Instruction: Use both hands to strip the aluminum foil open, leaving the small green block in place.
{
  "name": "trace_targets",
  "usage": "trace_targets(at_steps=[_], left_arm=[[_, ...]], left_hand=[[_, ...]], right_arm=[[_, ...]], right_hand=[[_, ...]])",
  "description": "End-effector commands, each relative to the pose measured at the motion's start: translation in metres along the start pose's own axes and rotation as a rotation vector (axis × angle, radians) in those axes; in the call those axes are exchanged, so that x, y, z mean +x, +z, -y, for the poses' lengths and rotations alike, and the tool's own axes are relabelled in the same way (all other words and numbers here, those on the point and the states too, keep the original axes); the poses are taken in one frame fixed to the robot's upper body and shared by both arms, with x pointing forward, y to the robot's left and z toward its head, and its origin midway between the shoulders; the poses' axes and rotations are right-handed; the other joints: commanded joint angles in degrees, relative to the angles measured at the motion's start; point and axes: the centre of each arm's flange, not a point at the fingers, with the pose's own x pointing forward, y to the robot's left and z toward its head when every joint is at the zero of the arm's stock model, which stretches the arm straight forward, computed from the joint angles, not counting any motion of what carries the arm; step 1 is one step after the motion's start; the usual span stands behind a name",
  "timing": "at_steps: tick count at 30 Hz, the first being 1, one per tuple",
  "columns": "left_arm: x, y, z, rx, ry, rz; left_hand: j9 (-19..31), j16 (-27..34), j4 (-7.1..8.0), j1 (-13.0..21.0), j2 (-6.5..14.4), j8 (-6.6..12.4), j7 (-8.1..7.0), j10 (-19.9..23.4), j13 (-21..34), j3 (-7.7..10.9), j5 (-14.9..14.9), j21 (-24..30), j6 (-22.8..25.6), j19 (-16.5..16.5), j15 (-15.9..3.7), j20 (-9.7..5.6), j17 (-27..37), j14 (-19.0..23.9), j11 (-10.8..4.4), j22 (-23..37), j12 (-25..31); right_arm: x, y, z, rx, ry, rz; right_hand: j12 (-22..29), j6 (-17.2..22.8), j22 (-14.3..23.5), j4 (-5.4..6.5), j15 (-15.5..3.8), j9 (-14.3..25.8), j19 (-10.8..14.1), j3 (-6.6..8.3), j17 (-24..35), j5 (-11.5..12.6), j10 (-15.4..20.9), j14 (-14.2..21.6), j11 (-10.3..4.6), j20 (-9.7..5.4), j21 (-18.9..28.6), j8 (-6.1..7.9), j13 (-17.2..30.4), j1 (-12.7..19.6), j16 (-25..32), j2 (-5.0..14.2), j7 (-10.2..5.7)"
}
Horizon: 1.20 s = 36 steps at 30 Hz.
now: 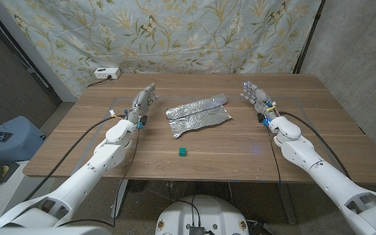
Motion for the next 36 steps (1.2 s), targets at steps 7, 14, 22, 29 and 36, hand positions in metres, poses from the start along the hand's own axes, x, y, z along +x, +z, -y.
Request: trace_targets(at_steps=[7,14,22,29,36], left_arm=[[0.001,0.001,0.002,-0.006,-0.006,-0.002],[-0.002,0.003,-0.001,-0.006,-0.01,0.006],[-0.003,0.002,-0.008,-0.009,-0.01,0.003],[-0.004,0.002,-0.014,-0.008,0.004,0.003],[-0.006,0.001,-0.018,-0.005,0.006,0.004]], left_hand=[[0.21,0.41,-0.44,0.72,0.02,0.2,0.15,0.13,0.2,0.53,0.4,0.35,0.49,0.08,0.29,0.32,0.09,0.01,0.32,0.12,0.39],[0.21,0.38,-0.77,0.84,-0.03,0.16,0.21,0.17,0.19,0.59,0.43,0.31,0.5,0.11,0.29,0.33,0.06,0.0,0.37,0.12,0.39],[0.22,0.34,-1.12,0.94,-0.11,0.13,0.21,0.26,0.18,0.62,0.46,0.23,0.51,0.06,0.3,0.39,0.04,-0.02,0.59,0.12,0.41],[0.22,0.34,-1.43,1.03,-0.18,0.13,0.33,0.32,0.17,0.62,0.48,0.18,0.58,0.05,0.2,0.41,0.02,0.01,0.68,0.12,0.42],[0.23,0.34,-1.8,1.18,-0.13,0.26,0.5,0.44,0.15,0.69,0.54,0.16,1.04,0.15,0.22,0.46,0.0,0.04,0.72,0.13,0.45]], right_arm=[[0.004,0.011,-0.007,-0.044,0.031,0.006],[0.006,0.022,-0.014,-0.107,0.056,0.019],[0.014,0.032,-0.025,-0.192,0.096,0.036],[0.026,0.042,-0.039,-0.278,0.156,0.051],[0.037,0.053,-0.05,-0.361,0.204,0.077]], right_hand=[[0.21,0.58,0.08,-0.18,-0.19,0.2,0.65,0.46,0.08,0.41,0.39,0.45,0.01,-2.26,0.27,0.36,0.02,0.78,0.21,-0.05,-0.08],[0.15,0.58,0.08,-0.53,-0.19,0.2,0.65,0.57,-0.1,0.42,0.24,0.4,-0.06,-2.24,0.12,0.32,-0.02,1.07,0.14,-0.2,0.0],[0.16,0.63,0.08,-1.11,-0.17,0.2,0.57,0.75,-0.4,0.45,0.25,0.11,-0.01,-2.28,-0.12,0.29,-0.09,1.58,-0.04,-0.4,0.08],[0.17,0.89,0.08,-1.73,-0.11,0.19,0.45,0.93,-0.72,0.49,0.26,0.04,0.18,-2.24,-0.37,0.34,-0.15,2.1,-0.14,-0.58,0.31],[0.38,1.77,0.07,-2.3,0.47,0.08,0.93,0.92,-1.06,0.45,0.89,0.44,1.16,-2.11,-0.58,0.49,-0.3,2.4,0.05,-0.72,1.82]])
